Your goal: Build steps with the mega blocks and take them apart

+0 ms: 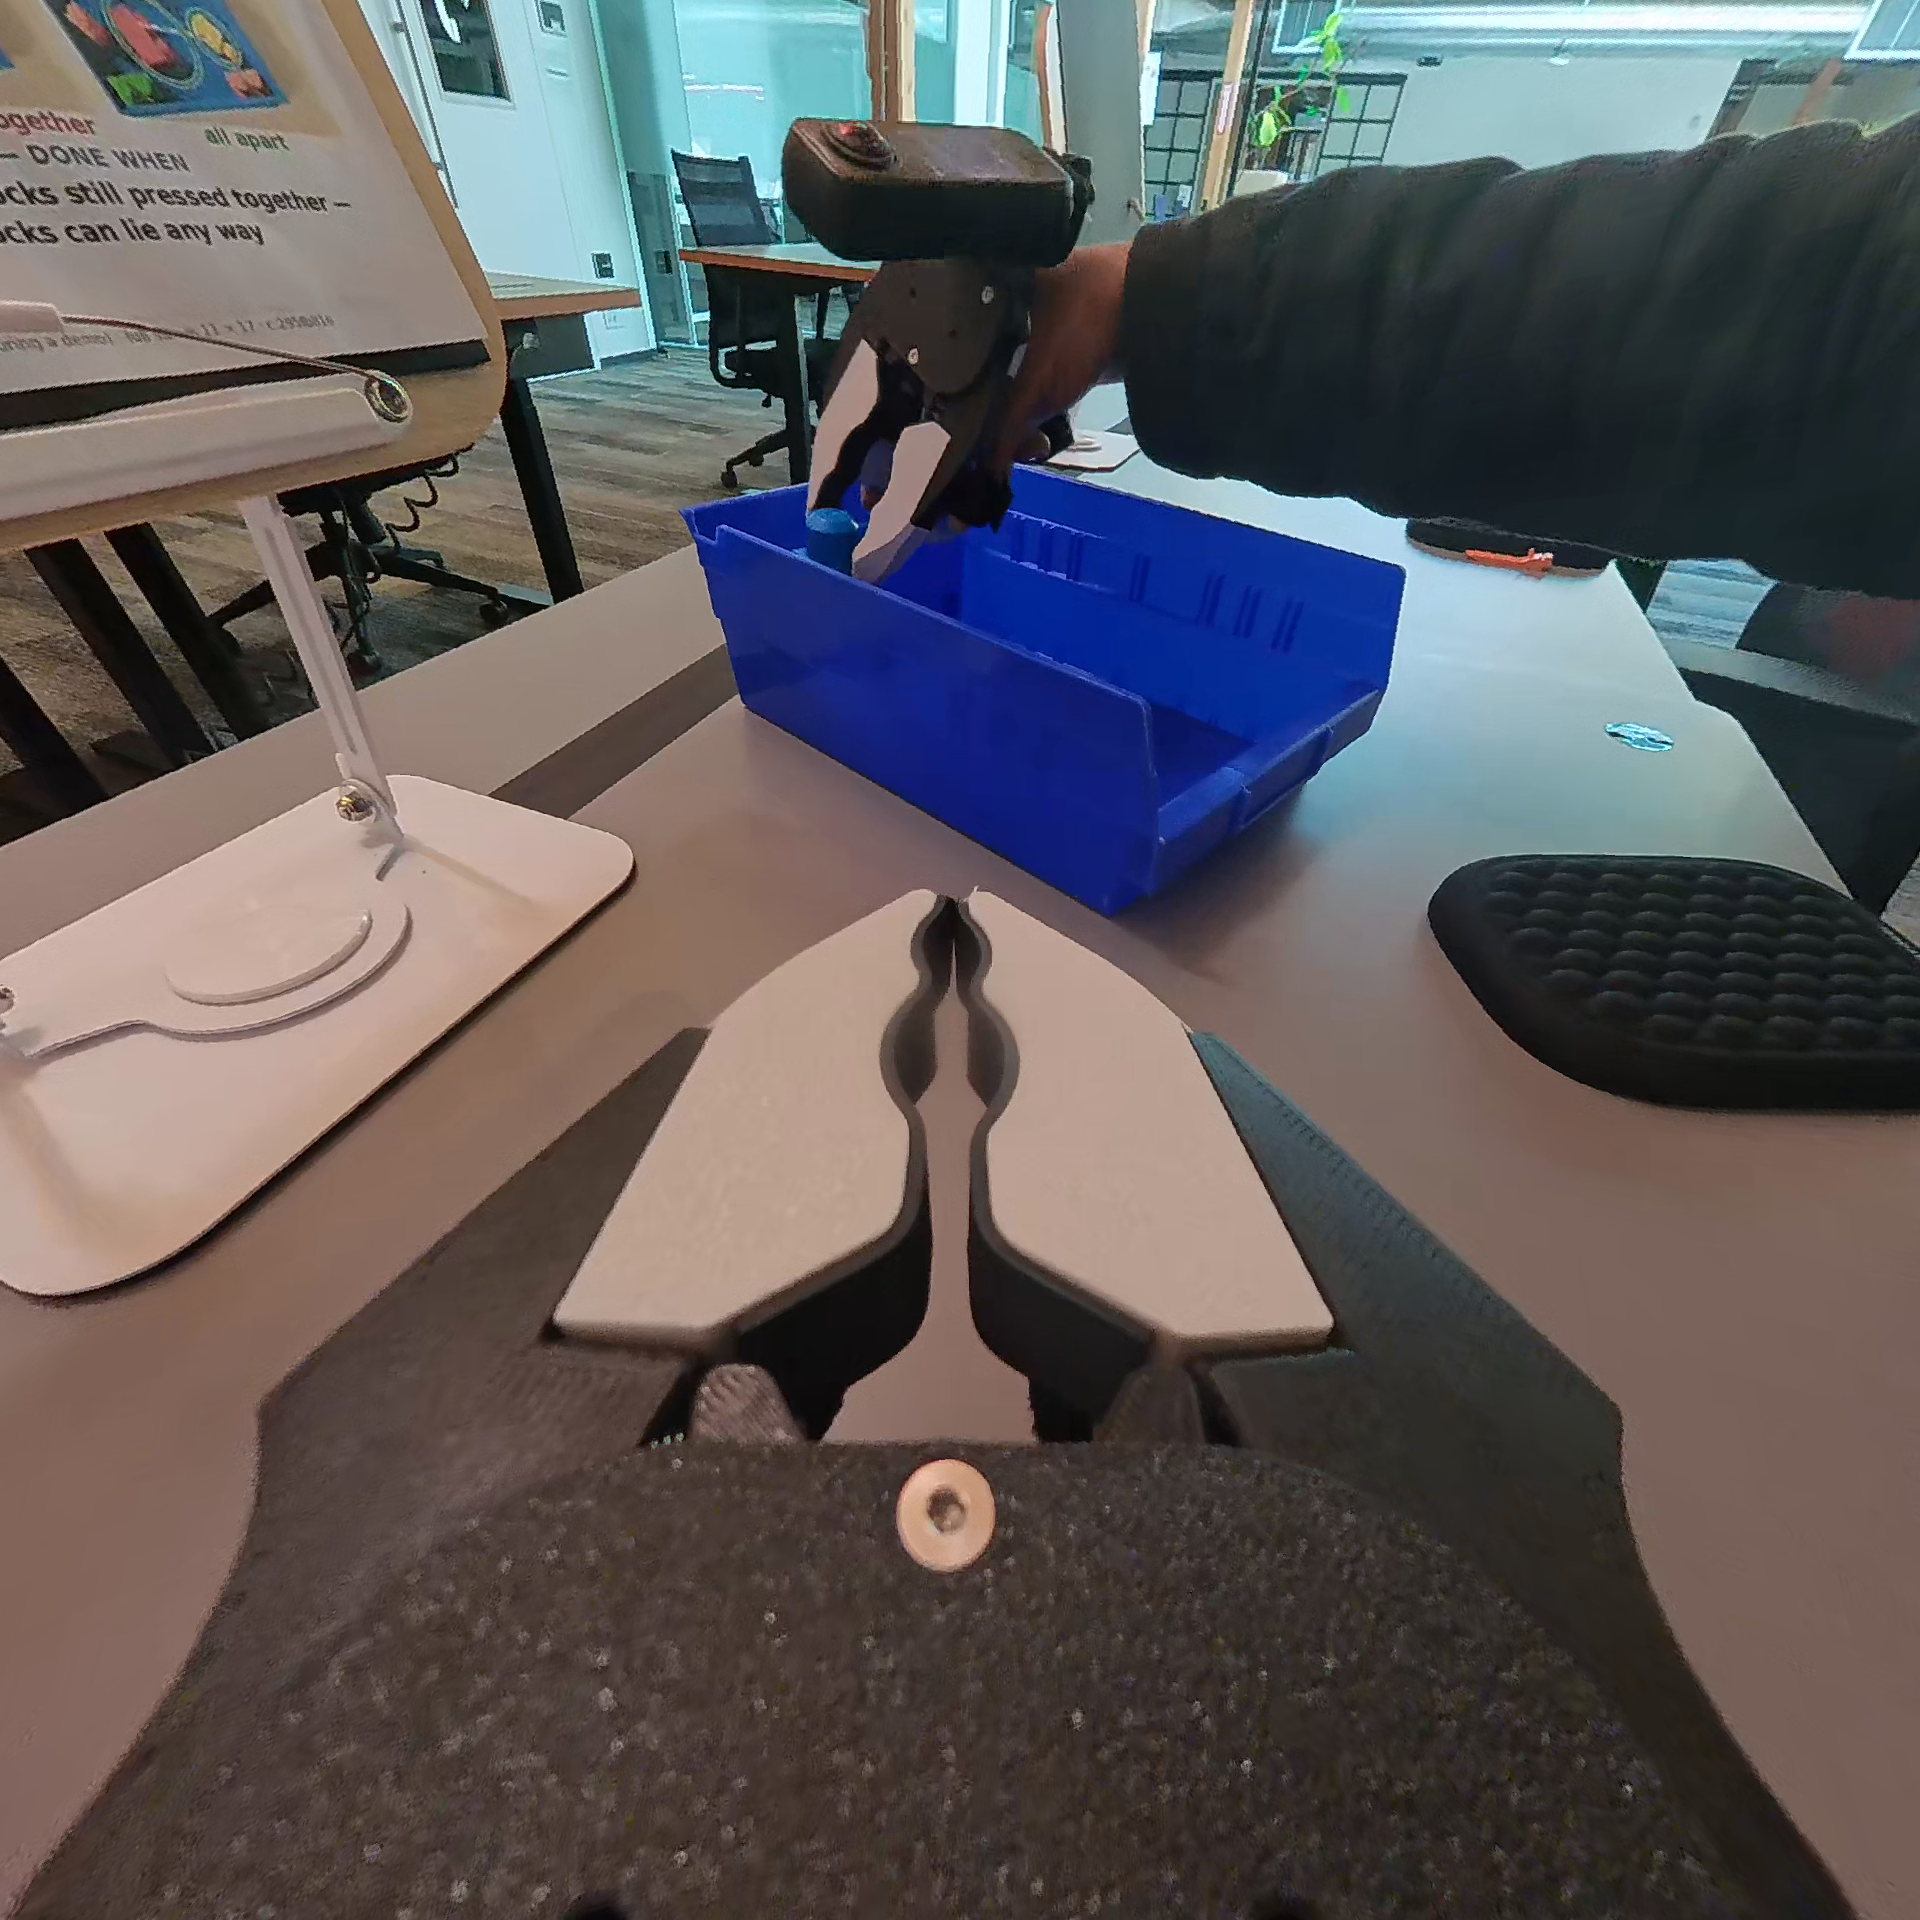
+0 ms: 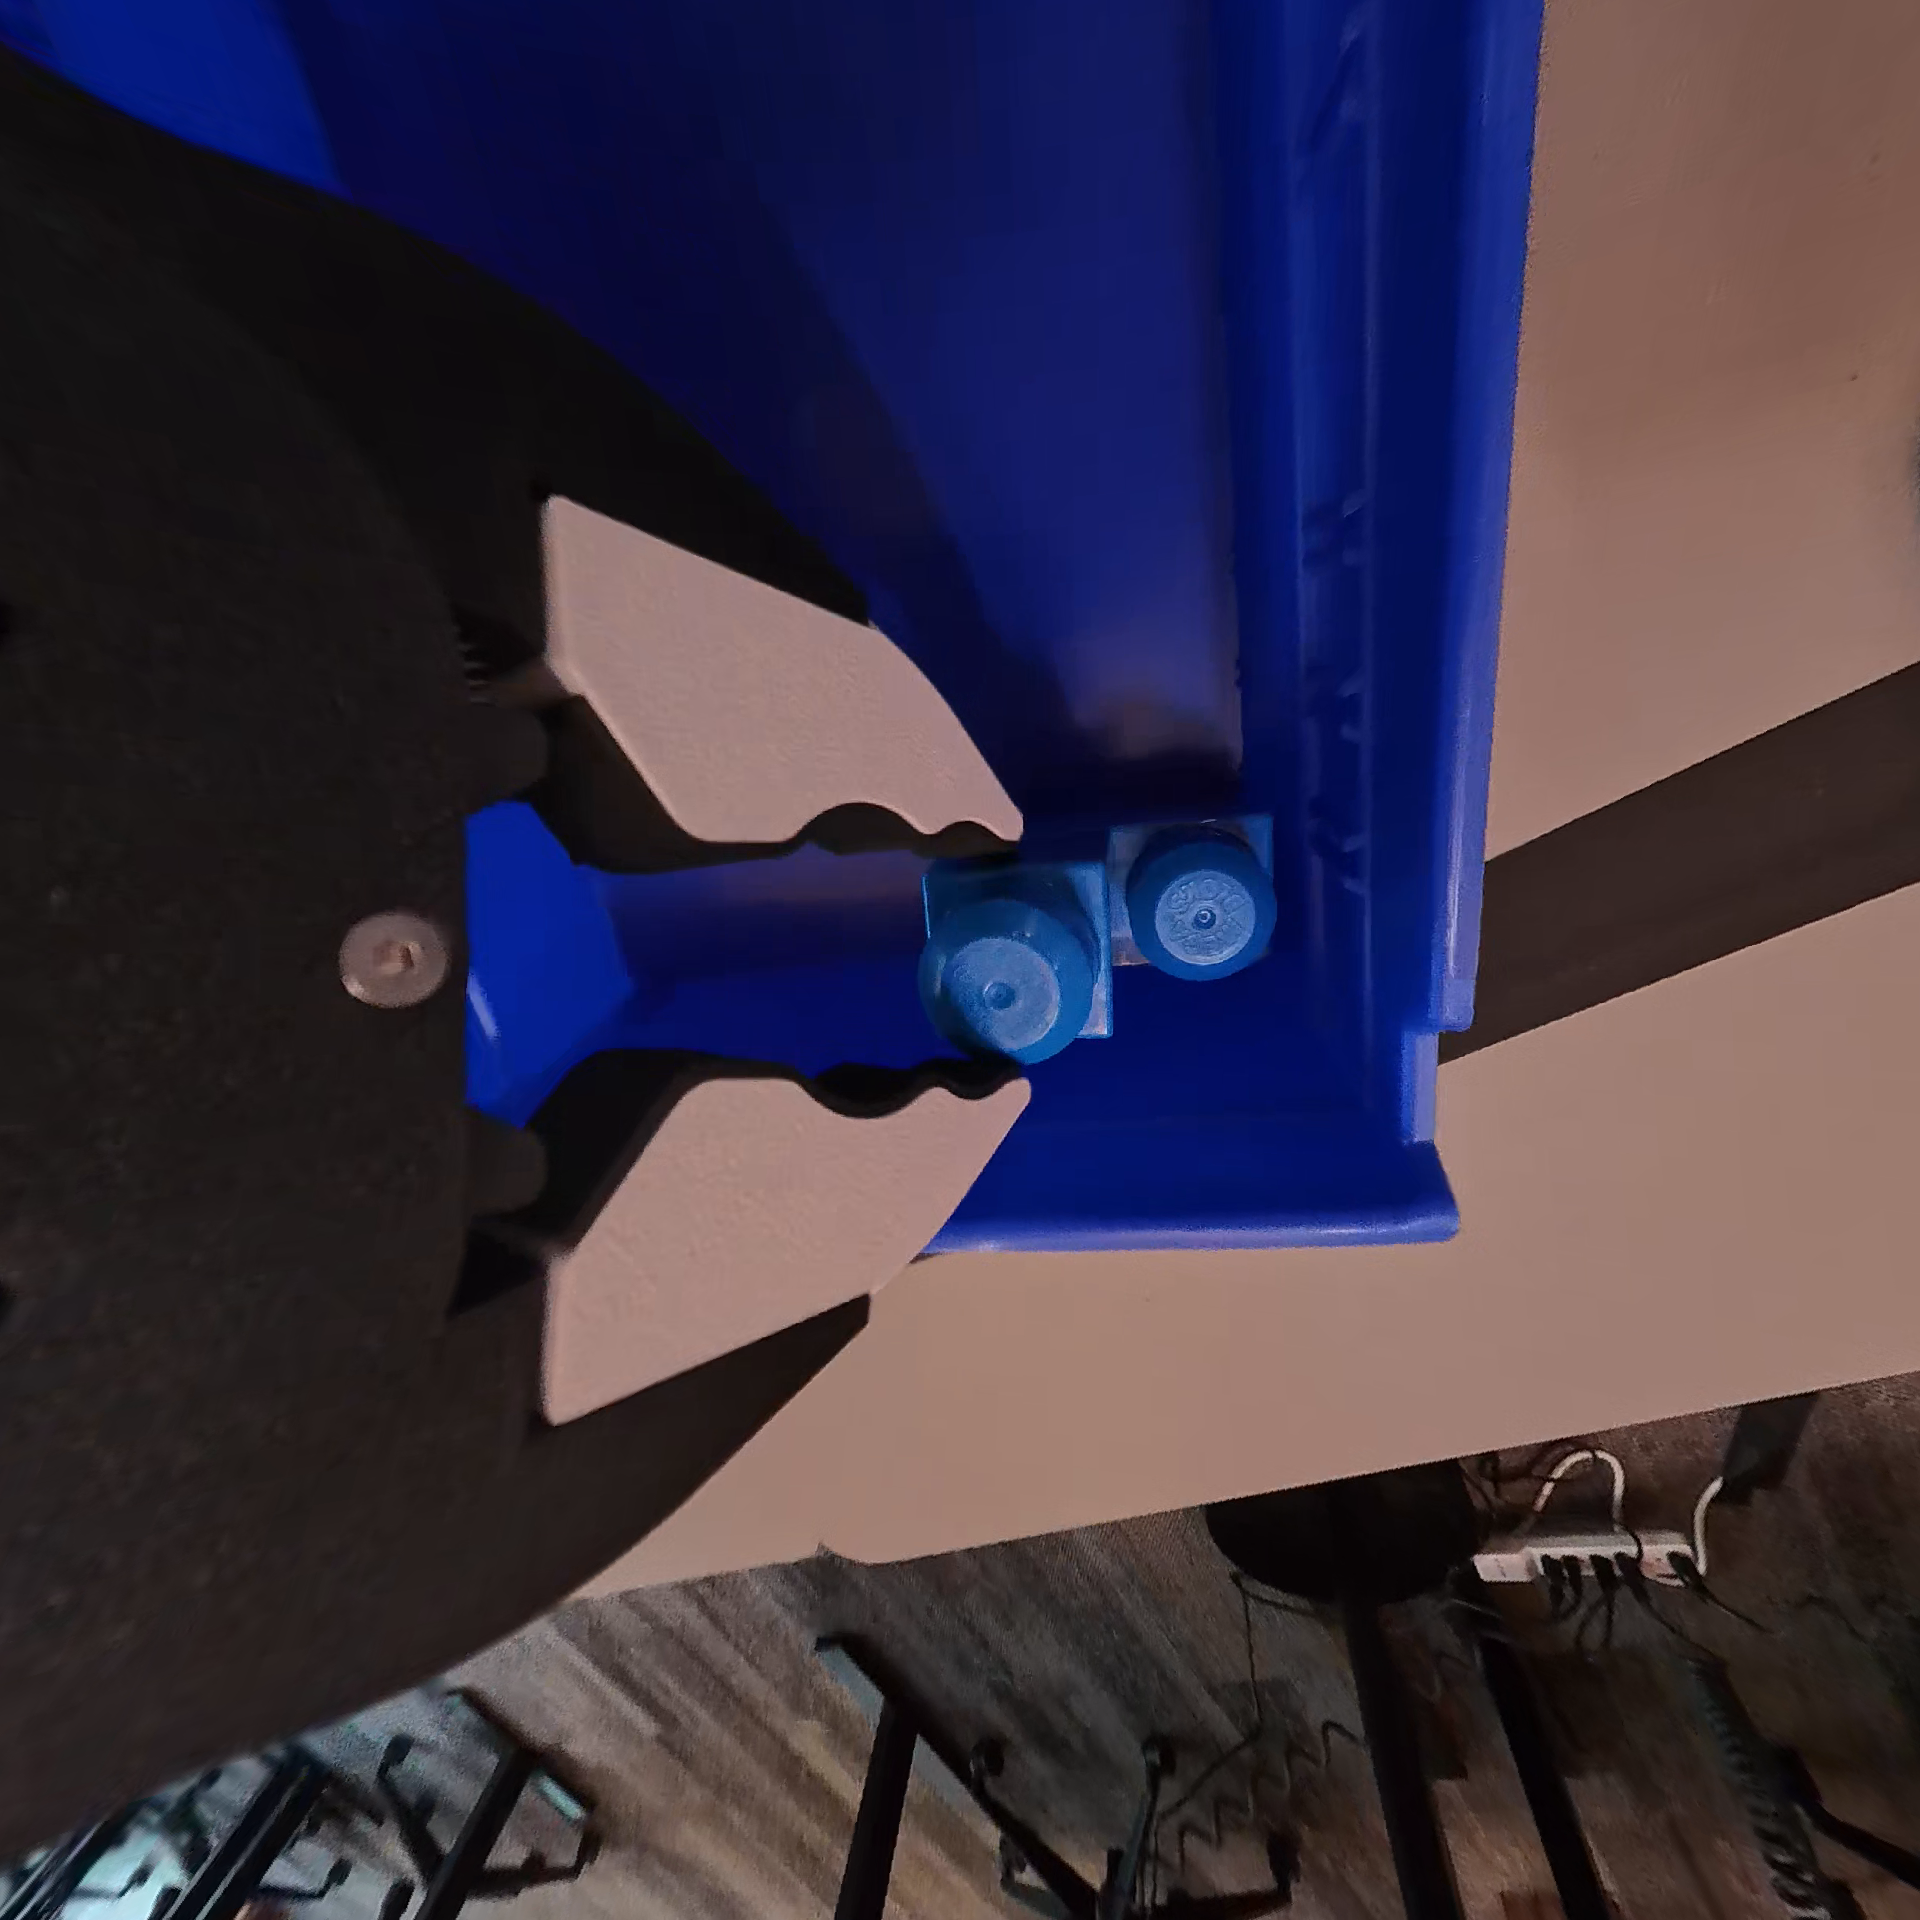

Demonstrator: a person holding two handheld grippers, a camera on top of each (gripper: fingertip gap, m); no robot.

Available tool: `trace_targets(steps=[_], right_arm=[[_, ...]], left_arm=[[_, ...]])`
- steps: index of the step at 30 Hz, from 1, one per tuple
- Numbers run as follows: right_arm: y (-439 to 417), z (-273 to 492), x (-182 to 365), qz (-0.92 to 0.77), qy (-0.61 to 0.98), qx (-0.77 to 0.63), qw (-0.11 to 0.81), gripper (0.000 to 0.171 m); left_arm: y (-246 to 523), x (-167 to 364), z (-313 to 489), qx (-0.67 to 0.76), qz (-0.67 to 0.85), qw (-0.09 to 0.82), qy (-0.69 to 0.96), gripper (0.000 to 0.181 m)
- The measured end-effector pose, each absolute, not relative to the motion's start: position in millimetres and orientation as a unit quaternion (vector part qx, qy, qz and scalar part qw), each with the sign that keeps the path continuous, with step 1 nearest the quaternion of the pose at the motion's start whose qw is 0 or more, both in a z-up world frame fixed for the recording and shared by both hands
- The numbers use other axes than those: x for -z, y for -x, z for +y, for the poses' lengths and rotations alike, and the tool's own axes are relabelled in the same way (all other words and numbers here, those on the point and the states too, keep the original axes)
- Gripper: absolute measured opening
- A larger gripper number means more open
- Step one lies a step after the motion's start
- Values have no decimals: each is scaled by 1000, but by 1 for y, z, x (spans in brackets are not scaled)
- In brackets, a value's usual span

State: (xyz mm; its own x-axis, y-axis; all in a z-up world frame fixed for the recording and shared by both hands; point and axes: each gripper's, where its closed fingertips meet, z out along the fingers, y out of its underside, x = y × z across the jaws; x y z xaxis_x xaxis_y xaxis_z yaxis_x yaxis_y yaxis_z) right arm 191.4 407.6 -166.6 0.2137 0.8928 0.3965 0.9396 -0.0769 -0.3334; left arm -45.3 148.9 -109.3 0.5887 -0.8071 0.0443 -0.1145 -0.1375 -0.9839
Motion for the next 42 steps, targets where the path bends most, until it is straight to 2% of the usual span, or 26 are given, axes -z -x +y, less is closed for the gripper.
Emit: trace_targets(steps=[7,12,14,17,21,23,27,31,36,42], right_arm=[[-195,408,162,-624,738,51,251,41],[-184,398,126,-597,748,16,290,50],[-167,390,96,-576,743,-5,340,51],[-109,348,27,-536,693,-114,468,48],[-46,268,-32,-465,627,-248,574,35],[-22,224,-37,-435,605,-325,583,29],[6,166,-14,-381,586,-405,589,0],[22,145,39,-397,590,-394,582,0],[28,144,62,-409,604,-407,550,0],[19,155,70,-393,625,-405,540,0]], left_arm=[[47,109,149,309,333,564,689,0],[51,105,151,304,328,573,687,0],[53,103,152,297,325,578,687,0],[58,95,154,278,320,594,684,0],[76,78,157,240,305,621,681,0],[85,64,156,228,301,632,676,0],[118,23,148,197,291,654,670,0],[173,-1,144,140,269,666,681,2],[230,37,145,102,317,554,763,33],[286,127,130,59,416,318,850,40]])
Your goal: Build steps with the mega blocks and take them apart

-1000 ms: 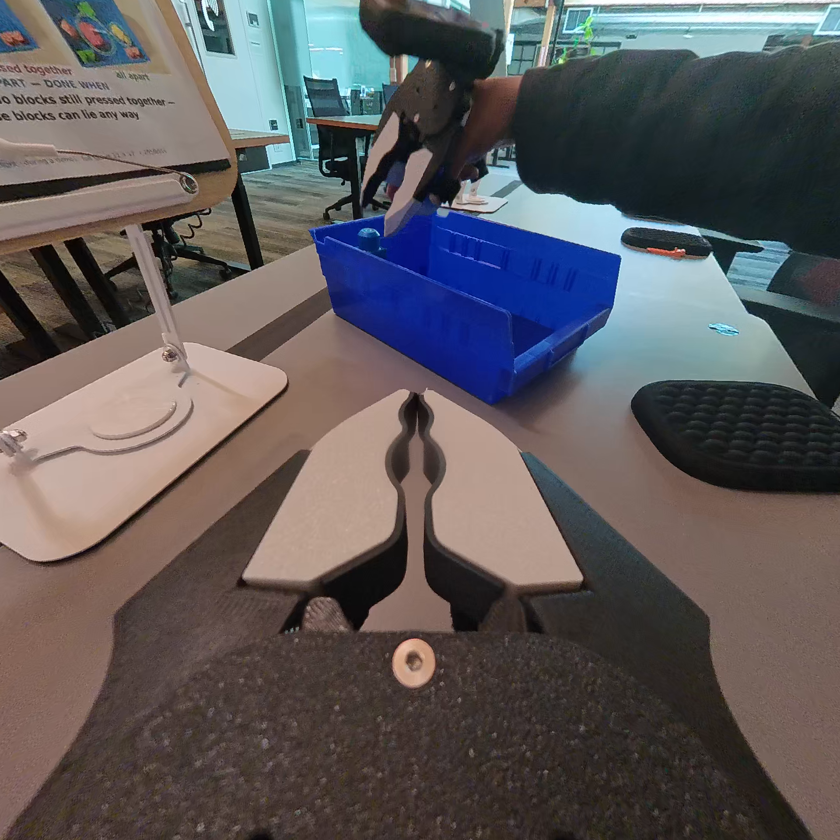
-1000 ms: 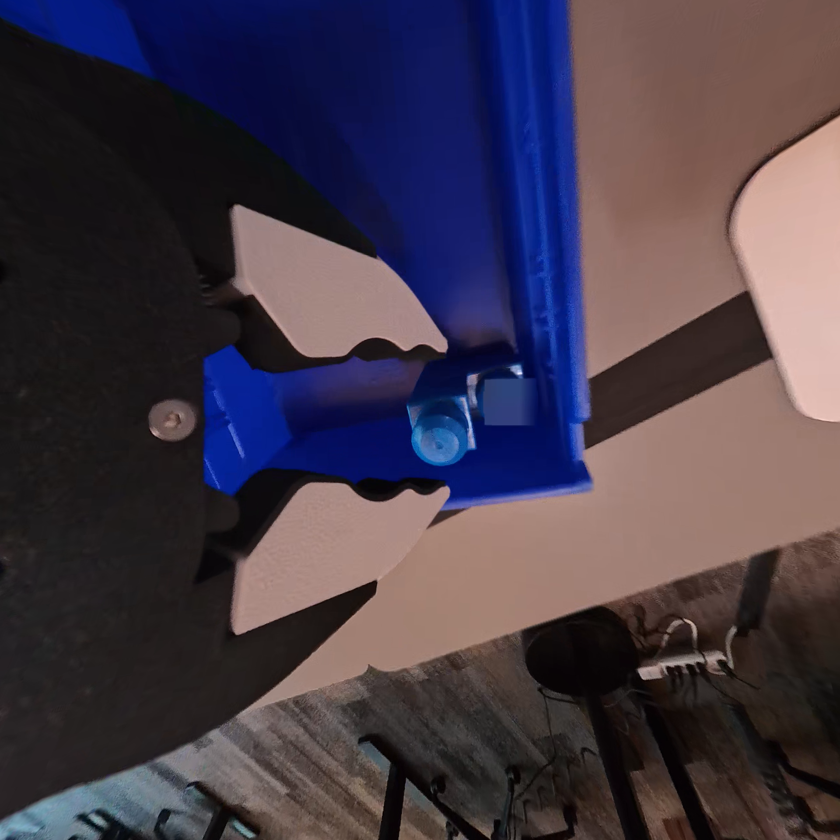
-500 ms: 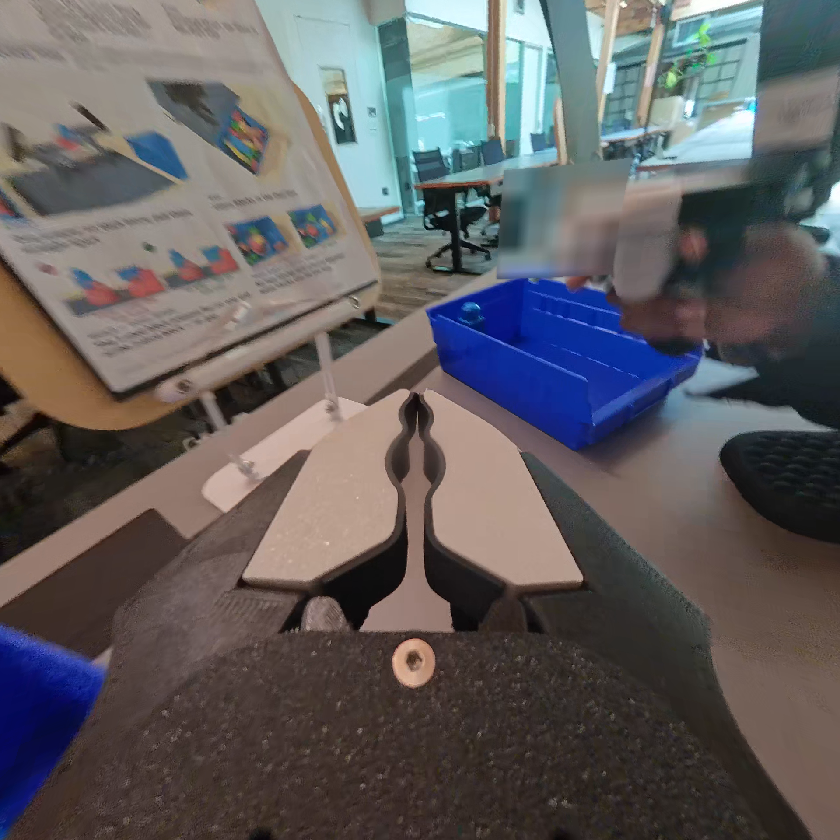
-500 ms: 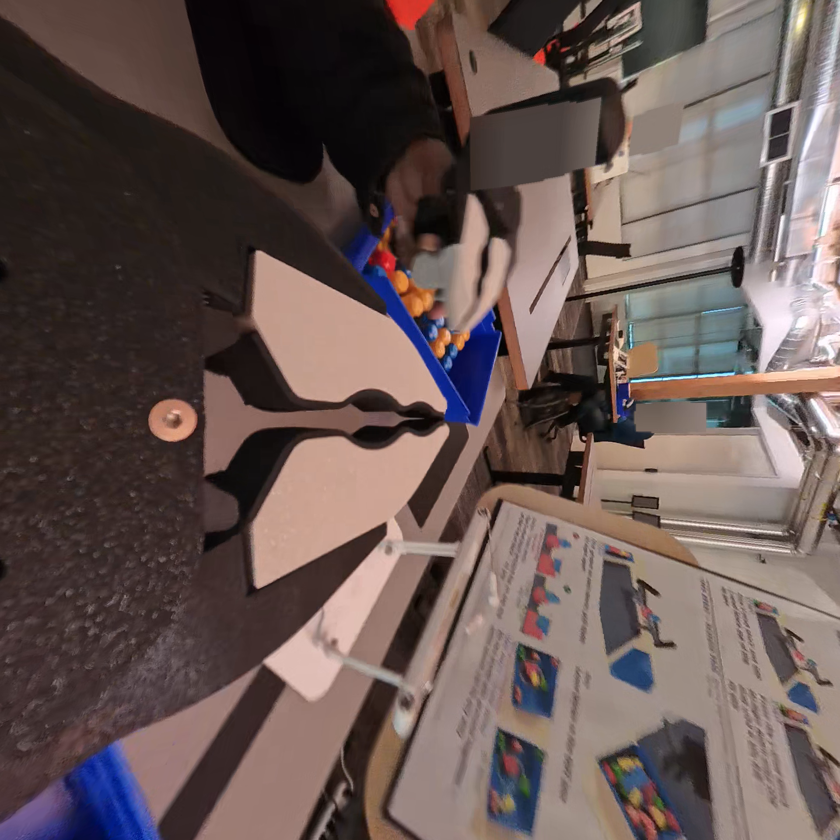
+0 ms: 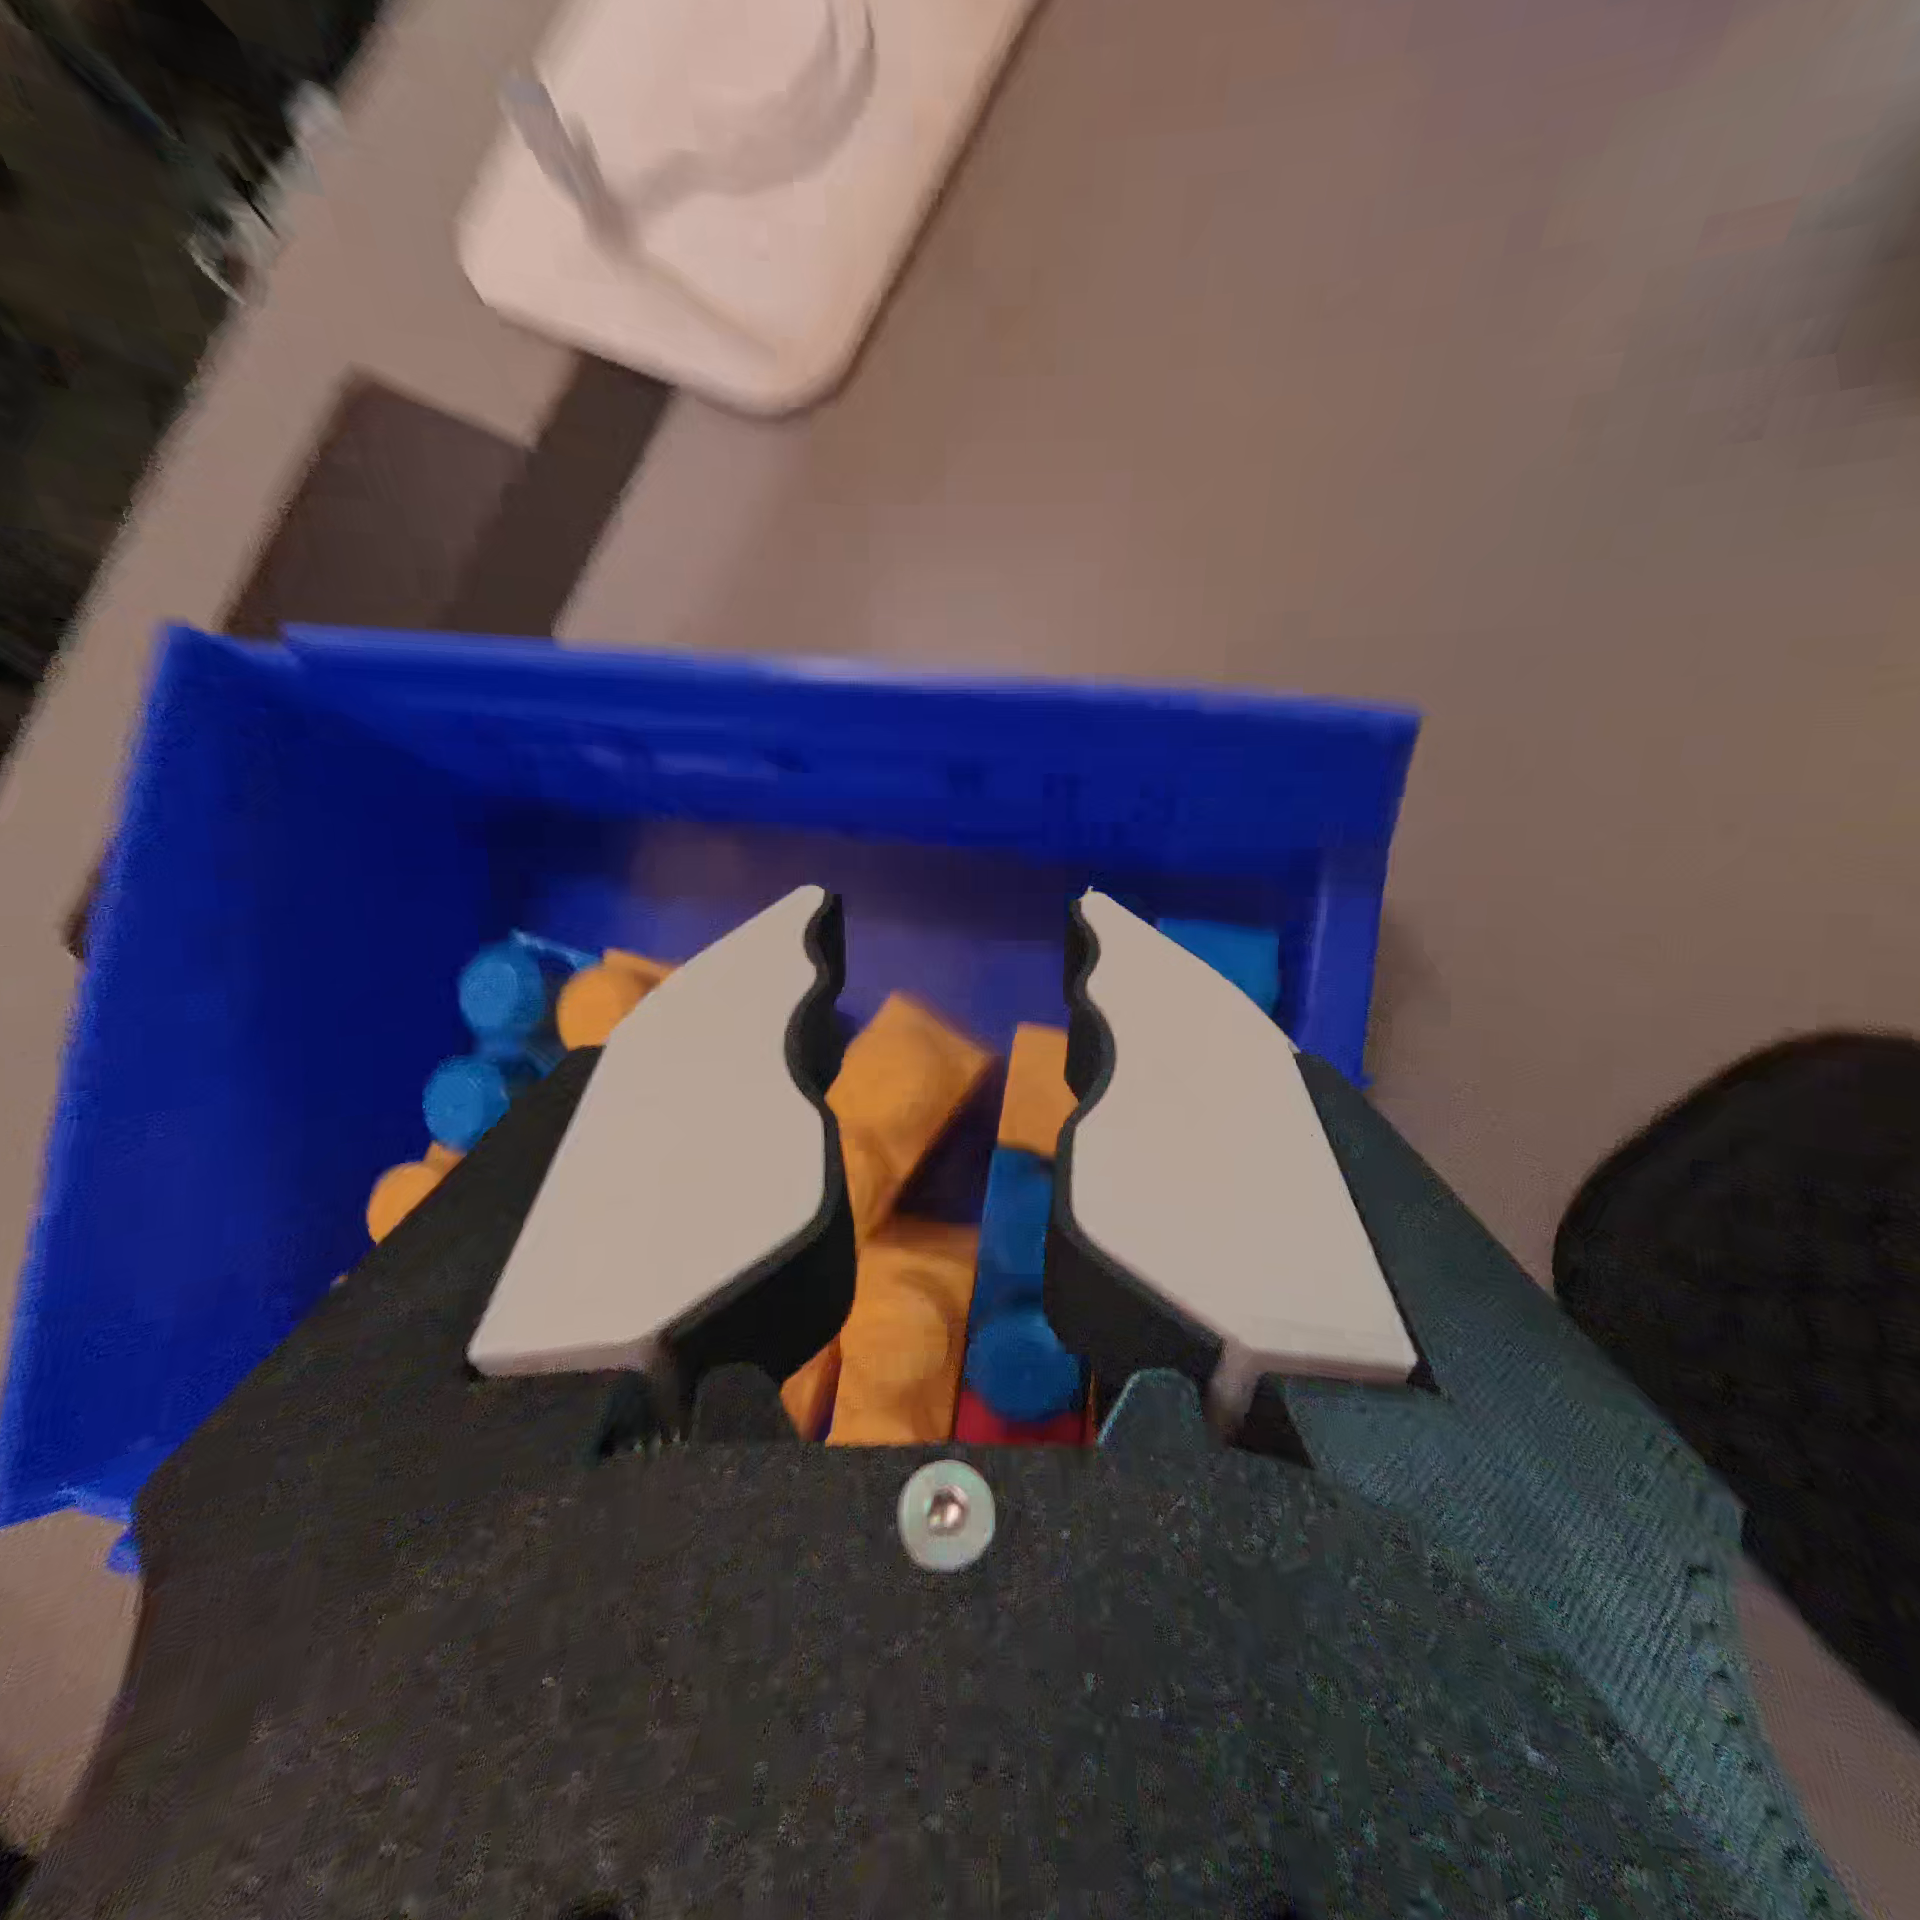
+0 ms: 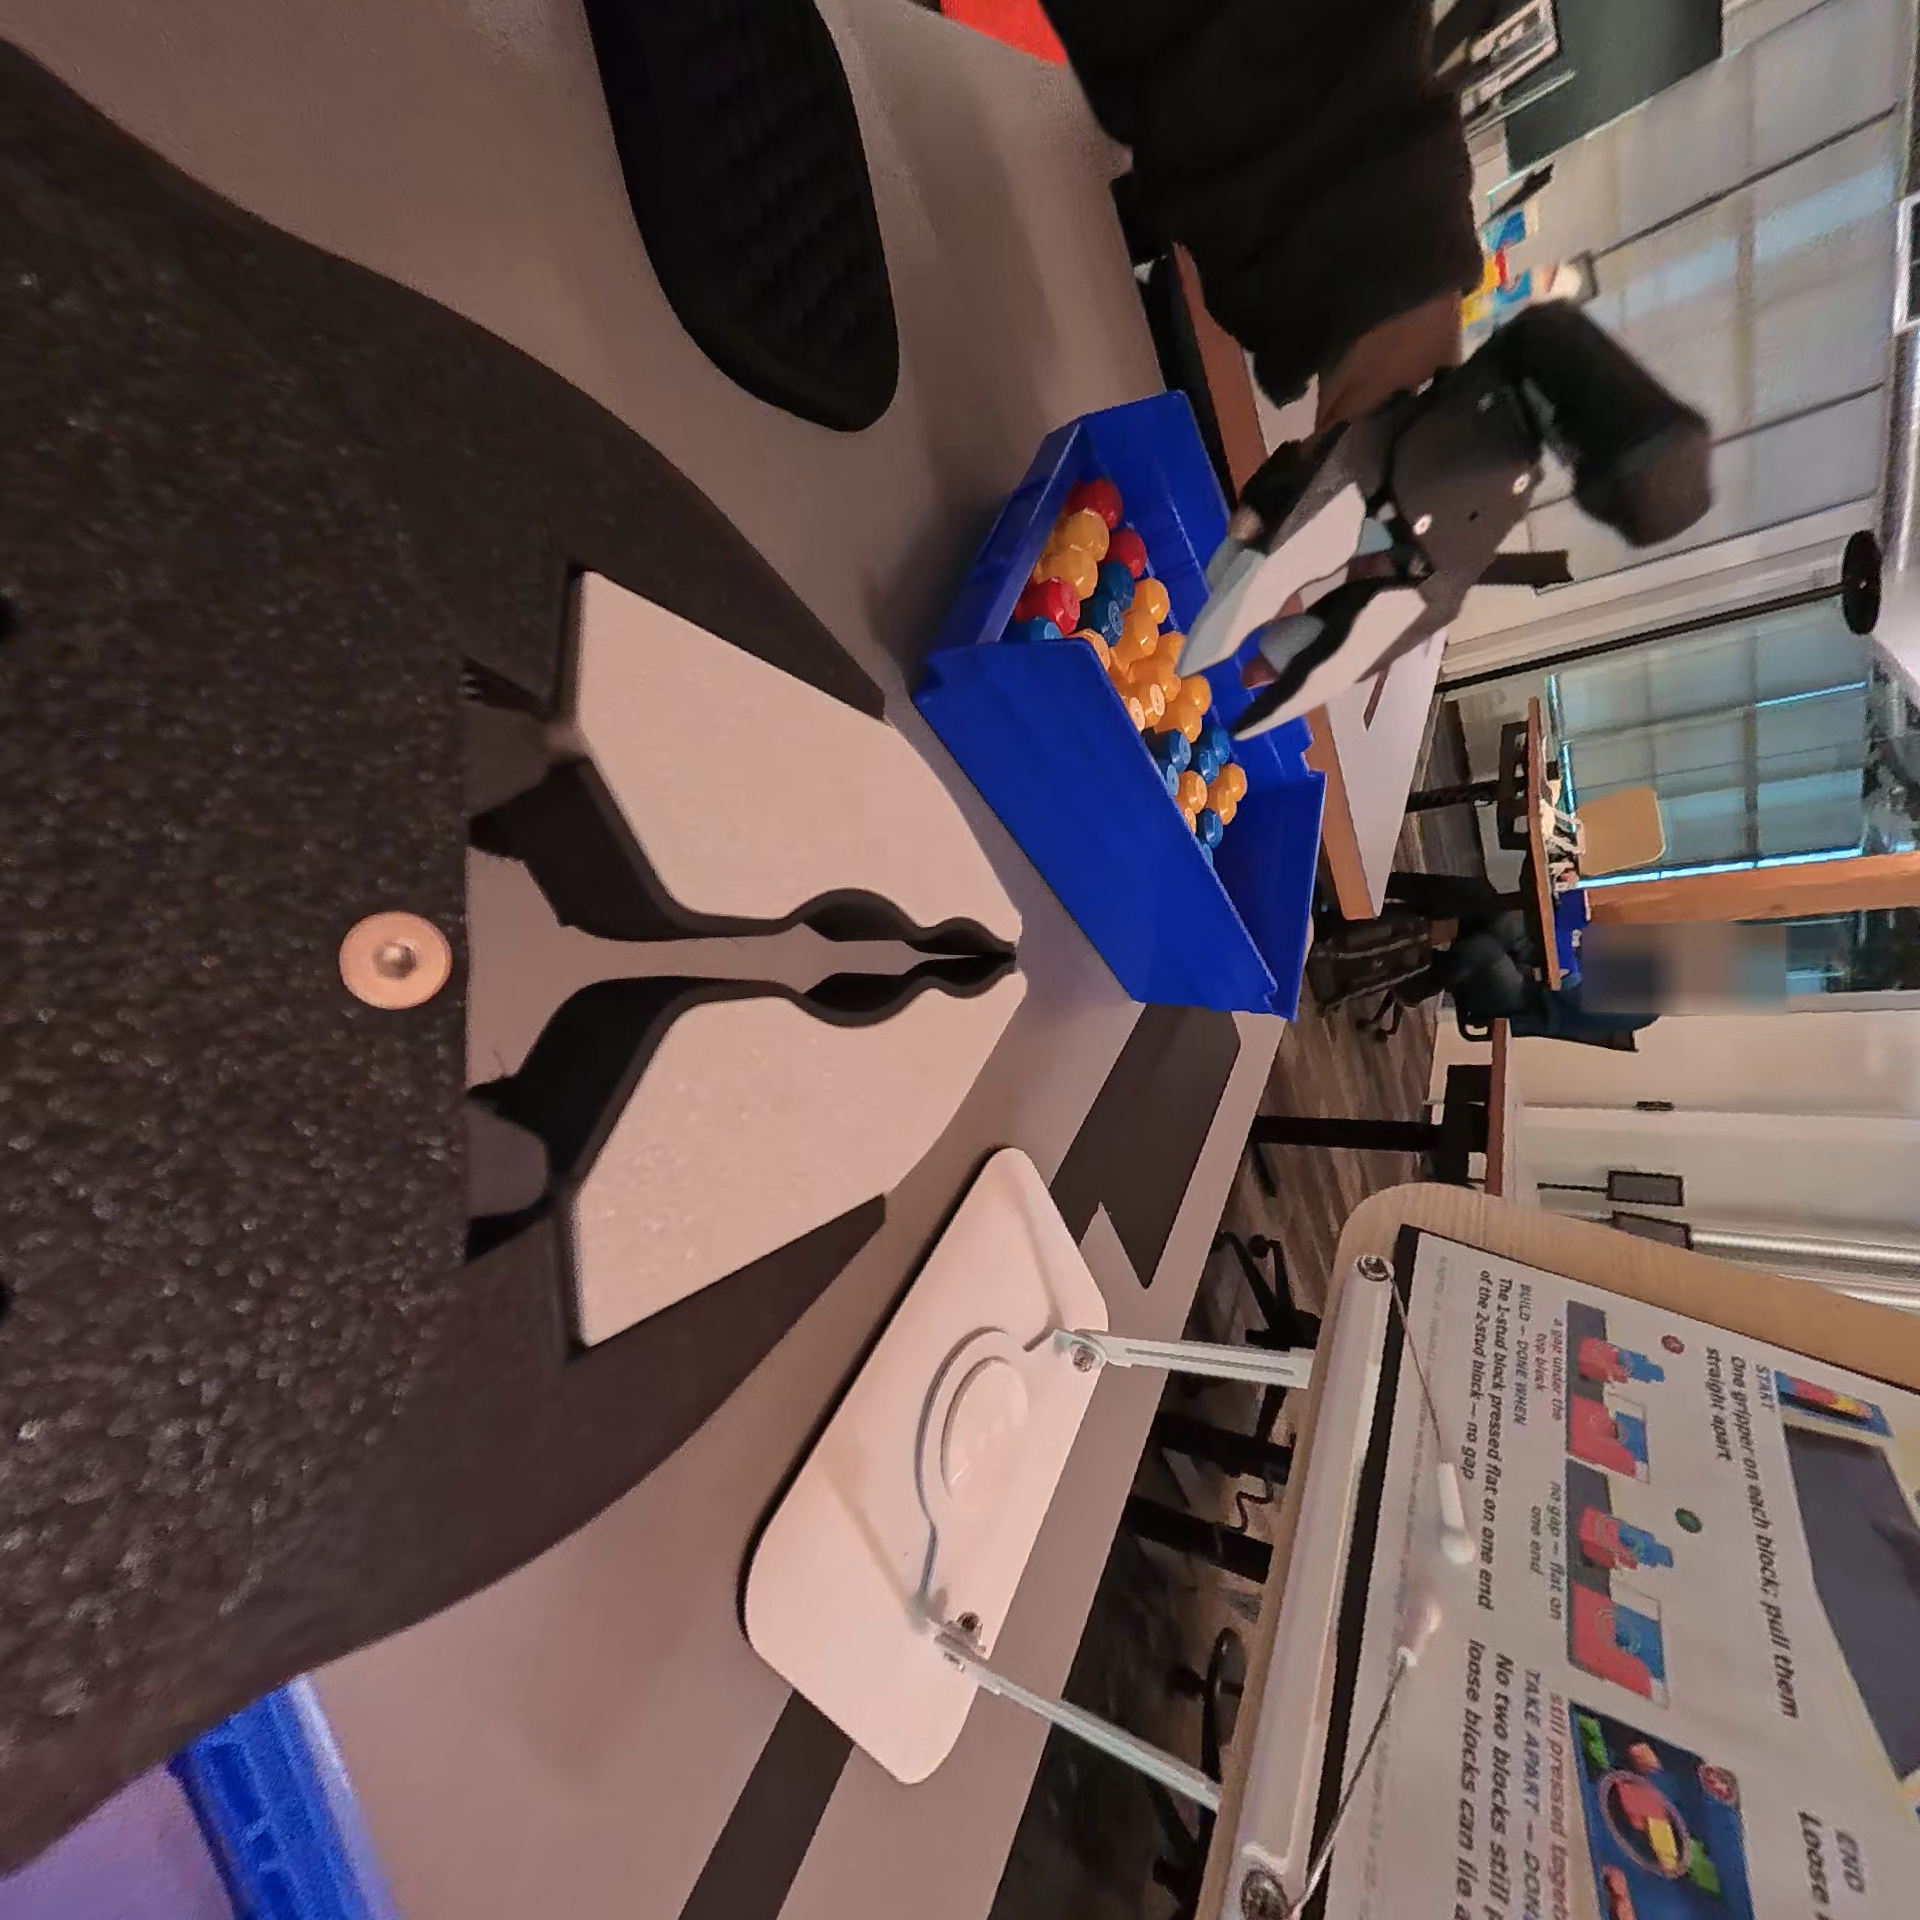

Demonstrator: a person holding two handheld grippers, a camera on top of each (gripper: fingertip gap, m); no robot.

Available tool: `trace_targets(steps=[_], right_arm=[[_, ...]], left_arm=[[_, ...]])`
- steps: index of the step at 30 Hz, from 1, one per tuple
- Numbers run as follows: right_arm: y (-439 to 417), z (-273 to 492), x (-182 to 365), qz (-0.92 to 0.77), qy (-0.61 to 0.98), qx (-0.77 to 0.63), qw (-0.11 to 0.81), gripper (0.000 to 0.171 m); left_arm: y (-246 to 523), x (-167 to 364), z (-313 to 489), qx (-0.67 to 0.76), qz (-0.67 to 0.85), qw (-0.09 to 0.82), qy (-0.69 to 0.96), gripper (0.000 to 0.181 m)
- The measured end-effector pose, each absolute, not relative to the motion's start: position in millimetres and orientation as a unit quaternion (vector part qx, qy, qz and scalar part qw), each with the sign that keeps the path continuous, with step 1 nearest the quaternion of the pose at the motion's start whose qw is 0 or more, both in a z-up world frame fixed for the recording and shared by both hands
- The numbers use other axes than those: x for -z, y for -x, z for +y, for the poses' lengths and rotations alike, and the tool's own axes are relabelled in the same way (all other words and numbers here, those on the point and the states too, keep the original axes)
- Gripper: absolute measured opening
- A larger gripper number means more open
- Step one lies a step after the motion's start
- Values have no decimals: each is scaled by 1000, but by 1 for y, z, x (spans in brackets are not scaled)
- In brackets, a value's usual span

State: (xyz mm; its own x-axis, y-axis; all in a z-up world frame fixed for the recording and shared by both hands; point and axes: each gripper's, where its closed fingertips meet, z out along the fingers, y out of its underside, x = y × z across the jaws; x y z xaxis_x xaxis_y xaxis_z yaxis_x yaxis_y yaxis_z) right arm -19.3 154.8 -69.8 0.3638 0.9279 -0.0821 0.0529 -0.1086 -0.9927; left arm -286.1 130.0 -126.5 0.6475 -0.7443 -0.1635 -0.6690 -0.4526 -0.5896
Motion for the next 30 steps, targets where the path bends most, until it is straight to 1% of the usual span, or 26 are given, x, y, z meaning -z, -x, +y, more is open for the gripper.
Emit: trace_targets(steps=[2,4,13,15,17,22,26,30], right_arm=[[19,156,72,-392,628,-407,535,0],[21,155,76,-396,630,-406,530,0],[27,151,87,-418,633,-400,515,0],[27,150,88,-420,633,-399,513,0],[27,150,90,-421,634,-399,511,0],[28,150,91,-425,632,-397,512,0],[30,147,92,-436,627,-392,514,0],[33,142,94,-452,620,-381,517,1]], left_arm=[[299,147,124,51,430,252,865,41],[310,161,123,32,440,207,873,44],[328,186,123,36,435,91,895,41],[331,193,123,29,437,78,896,37],[331,197,124,22,443,76,893,29],[328,180,129,23,434,109,894,29],[325,156,130,13,438,148,887,29],[311,119,133,7,445,215,869,29]])
